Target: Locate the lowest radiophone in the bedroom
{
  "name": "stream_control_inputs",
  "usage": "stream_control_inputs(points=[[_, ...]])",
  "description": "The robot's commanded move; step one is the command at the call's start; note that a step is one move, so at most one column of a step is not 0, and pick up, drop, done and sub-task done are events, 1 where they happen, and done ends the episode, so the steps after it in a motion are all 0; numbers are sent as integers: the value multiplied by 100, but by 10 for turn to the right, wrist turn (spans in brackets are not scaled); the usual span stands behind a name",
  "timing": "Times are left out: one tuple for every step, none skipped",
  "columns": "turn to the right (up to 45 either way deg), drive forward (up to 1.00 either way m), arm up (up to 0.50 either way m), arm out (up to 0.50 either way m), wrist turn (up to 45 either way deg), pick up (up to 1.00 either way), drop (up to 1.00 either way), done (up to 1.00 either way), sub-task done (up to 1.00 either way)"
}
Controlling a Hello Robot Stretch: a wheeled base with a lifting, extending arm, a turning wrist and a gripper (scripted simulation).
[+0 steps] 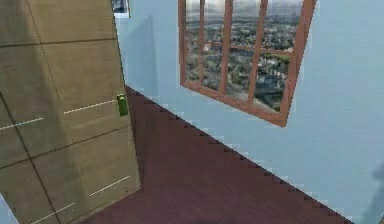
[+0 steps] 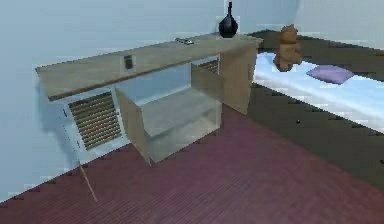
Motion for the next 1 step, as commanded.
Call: stream_control_inputs(points=[[0, 100, 0, 0, 0, 0, 0, 0, 0]])
